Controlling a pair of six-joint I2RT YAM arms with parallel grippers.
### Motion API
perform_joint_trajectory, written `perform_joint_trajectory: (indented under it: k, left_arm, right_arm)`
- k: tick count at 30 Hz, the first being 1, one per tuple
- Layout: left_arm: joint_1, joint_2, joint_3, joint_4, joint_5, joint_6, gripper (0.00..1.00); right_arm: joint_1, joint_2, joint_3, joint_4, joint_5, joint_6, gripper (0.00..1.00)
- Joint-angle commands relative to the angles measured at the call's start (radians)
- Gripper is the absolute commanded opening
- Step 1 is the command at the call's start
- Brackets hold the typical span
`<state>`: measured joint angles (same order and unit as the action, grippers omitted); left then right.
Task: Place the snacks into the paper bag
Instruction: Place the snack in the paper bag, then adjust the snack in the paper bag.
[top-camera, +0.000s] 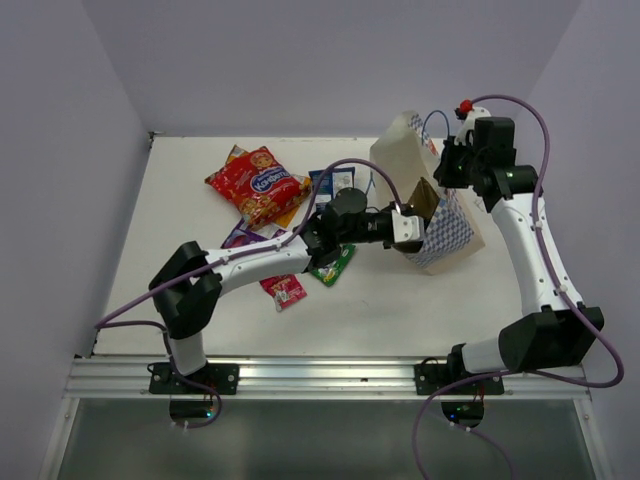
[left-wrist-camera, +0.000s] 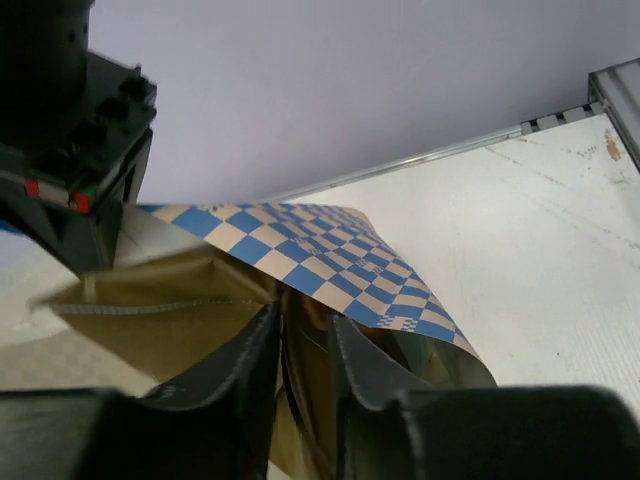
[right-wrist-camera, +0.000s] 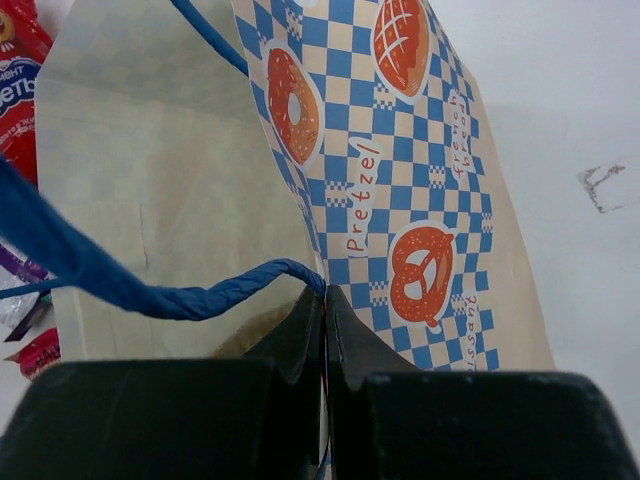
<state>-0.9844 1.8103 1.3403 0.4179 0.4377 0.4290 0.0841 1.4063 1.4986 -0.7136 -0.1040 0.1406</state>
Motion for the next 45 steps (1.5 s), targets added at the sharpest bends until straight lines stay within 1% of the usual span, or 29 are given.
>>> perform_joint_trajectory:
  k: [1,2,4,5,6,7,8,9,10,11,13,14,15,18,21,22,23,25,26,27,30,34,35,39,43,44,45]
  left_arm:
    - [-0.008,-0.02,0.077,-0.017,0.09,0.007,0.33]
    - [-0.008,-0.023,0.08,-0.027,0.088,0.008,0.37]
    - [-0.008,-0.038,0.082,-0.047,0.079,0.011,0.39]
    - [-0.008,-0.045,0.082,-0.05,0.066,0.011,0.46]
    - [-0.008,-0.051,0.082,-0.054,0.053,0.011,0.48]
    - [-0.008,-0.06,0.083,-0.062,0.043,0.011,0.51]
    - [-0.008,-0.077,0.083,-0.064,0.015,0.007,0.59]
    - [-0.008,-0.084,0.086,-0.065,-0.006,0.001,0.62]
    - [-0.008,-0.103,0.091,-0.064,-0.028,-0.024,0.65]
    - [-0.008,-0.112,0.095,-0.064,-0.08,-0.038,0.72]
    - [-0.008,-0.141,0.109,-0.07,-0.158,-0.093,0.81]
    - [-0.008,-0.15,0.118,-0.076,-0.183,-0.117,0.89]
    - [-0.008,-0.158,0.129,-0.1,-0.209,-0.139,0.91]
    - [-0.008,-0.187,0.196,-0.171,-0.318,-0.231,0.93]
    - [-0.008,-0.204,0.22,-0.223,-0.466,-0.292,0.95]
    - [-0.008,-0.206,0.244,-0.244,-0.56,-0.33,0.96]
    - [-0.008,-0.204,0.259,-0.27,-0.611,-0.349,0.96]
    - [-0.008,-0.18,0.321,-0.367,-0.729,-0.397,0.96]
    - [-0.007,-0.168,0.348,-0.402,-0.75,-0.406,0.97]
    - [-0.007,-0.154,0.408,-0.488,-0.764,-0.418,0.97]
    - [-0.005,-0.083,0.506,-0.586,-0.761,-0.42,0.98]
    - [0.016,-0.008,0.614,-0.686,-0.752,-0.533,0.97]
    - [0.042,0.027,0.655,-0.721,-0.739,-0.576,0.97]
    - [0.113,0.092,0.727,-0.778,-0.671,-0.65,0.95]
    - [0.162,0.153,0.737,-0.755,-0.613,-0.642,0.92]
    - [0.173,0.161,0.738,-0.746,-0.61,-0.627,0.92]
    - [0.176,0.165,0.732,-0.72,-0.61,-0.58,0.92]
  right_arm:
    - [-0.003,0.016,0.023,-0.069,0.056,-0.042,0.0]
    - [-0.003,0.016,0.023,-0.069,0.058,-0.042,0.0]
    - [-0.006,0.016,0.017,-0.066,0.059,-0.045,0.0]
    - [-0.006,0.016,0.017,-0.066,0.063,-0.047,0.0]
    - [-0.007,0.016,0.017,-0.064,0.066,-0.05,0.0]
    - [-0.006,0.013,0.014,-0.063,0.07,-0.056,0.0]
    - [-0.009,0.011,0.015,-0.061,0.075,-0.059,0.0]
    - [-0.01,0.01,0.015,-0.06,0.085,-0.061,0.0]
    - [-0.009,0.01,0.017,-0.06,0.092,-0.061,0.0]
    - [-0.012,0.008,0.018,-0.06,0.095,-0.061,0.0]
    - [-0.012,0.01,0.015,-0.058,0.101,-0.062,0.0]
    - [-0.015,0.01,0.014,-0.057,0.119,-0.062,0.0]
    - [-0.014,0.011,0.012,-0.057,0.127,-0.062,0.0]
    - [-0.017,0.01,-0.003,-0.053,0.148,-0.064,0.0]
    - [-0.017,-0.006,-0.02,-0.038,0.153,-0.062,0.0]
    - [-0.015,-0.019,-0.03,-0.029,0.158,-0.062,0.0]
    - [-0.015,-0.024,-0.035,-0.026,0.168,-0.061,0.0]
    - [-0.017,-0.038,-0.049,-0.008,0.174,-0.067,0.0]
    - [-0.015,-0.053,-0.055,0.002,0.173,-0.067,0.0]
    - [-0.015,-0.061,-0.063,0.009,0.171,-0.068,0.0]
    - [-0.015,-0.09,-0.092,0.054,0.162,-0.079,0.0]
    - [-0.014,-0.112,-0.11,0.069,0.167,-0.081,0.01]
    - [-0.015,-0.112,-0.112,0.066,0.184,-0.082,0.03]
    - [-0.014,-0.121,-0.129,0.066,0.205,-0.076,0.09]
    - [-0.015,-0.142,-0.133,0.078,0.222,-0.082,0.1]
    - [-0.014,-0.145,-0.132,0.08,0.222,-0.084,0.1]
    - [-0.014,-0.147,-0.133,0.08,0.222,-0.087,0.1]
